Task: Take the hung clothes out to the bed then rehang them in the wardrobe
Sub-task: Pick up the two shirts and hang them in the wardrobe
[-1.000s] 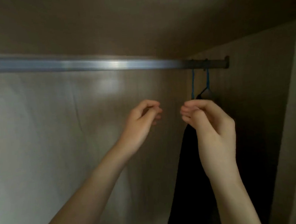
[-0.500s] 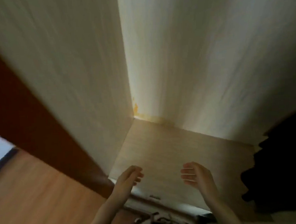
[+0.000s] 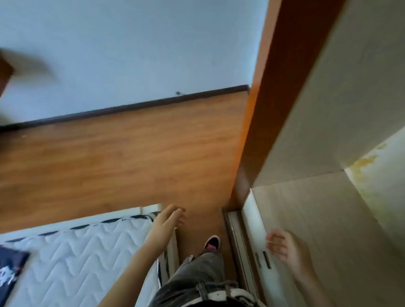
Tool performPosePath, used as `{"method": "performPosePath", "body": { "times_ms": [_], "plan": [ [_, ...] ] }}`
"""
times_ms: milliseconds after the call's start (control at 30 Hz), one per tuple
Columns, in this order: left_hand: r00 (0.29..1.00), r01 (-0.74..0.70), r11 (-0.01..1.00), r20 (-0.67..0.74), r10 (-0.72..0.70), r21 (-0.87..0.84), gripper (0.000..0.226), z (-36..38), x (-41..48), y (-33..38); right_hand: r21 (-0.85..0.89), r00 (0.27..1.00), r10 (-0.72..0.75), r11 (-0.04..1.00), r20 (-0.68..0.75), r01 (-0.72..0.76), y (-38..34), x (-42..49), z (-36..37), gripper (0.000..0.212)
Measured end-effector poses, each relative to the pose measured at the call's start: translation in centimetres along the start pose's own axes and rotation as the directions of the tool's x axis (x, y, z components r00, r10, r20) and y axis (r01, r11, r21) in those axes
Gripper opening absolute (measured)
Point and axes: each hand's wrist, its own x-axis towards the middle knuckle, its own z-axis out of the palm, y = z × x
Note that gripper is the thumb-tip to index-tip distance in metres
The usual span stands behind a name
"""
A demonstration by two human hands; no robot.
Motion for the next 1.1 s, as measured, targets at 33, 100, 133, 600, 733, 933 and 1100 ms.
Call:
{"method": "performPosePath", "body": {
  "times_ms": [33, 100, 133, 600, 733, 933, 1100],
  "plan": [
    [0.998, 0.034, 0.998, -0.057, -0.037, -0.055, 0.032, -1.1, -1.4, -1.3, -0.064, 0.998, -0.001, 0.998, 0.059, 0.005, -0.4, 0.3, 1.7, 0.025],
    [0.98, 0.105, 0.985, -0.151, -0.126, -0.139, 0.032, -3.0, -3.9, -4.0, -0.172, 0.984, -0.01, 0.984, 0.179, 0.041, -0.9, 0.6, 5.5, 0.025],
    [0.965, 0.143, 0.974, -0.194, -0.177, -0.176, 0.028, -3.8, -4.9, -5.5, -0.213, 0.97, -0.014, 0.975, 0.244, 0.068, -1.0, 0.7, 7.4, 0.025],
    [0.668, 0.265, 0.788, -0.483, -0.566, -0.556, 0.019, -15.0, -1.9, -13.8, -0.569, 0.812, 0.098, 0.761, 0.576, 0.312, -5.2, 7.1, 33.5, 0.028],
    [0.689, 0.197, 0.8, -0.5, -0.525, -0.567, 0.02, -19.5, 4.0, -11.2, -0.59, 0.814, 0.082, 0.73, 0.575, 0.344, -9.8, 9.5, 39.4, 0.028],
    [0.704, 0.122, 0.825, -0.538, -0.463, -0.551, 0.022, -26.2, 13.1, -6.6, -0.629, 0.807, 0.051, 0.656, 0.589, 0.417, -16.0, 15.2, 47.4, 0.028],
    [0.616, 0.079, 0.768, -0.575, -0.538, -0.635, 0.023, -30.4, 21.5, -6.2, -0.702, 0.777, 0.137, 0.544, 0.614, 0.459, -20.4, 22.2, 57.6, 0.026]
  ]
}}
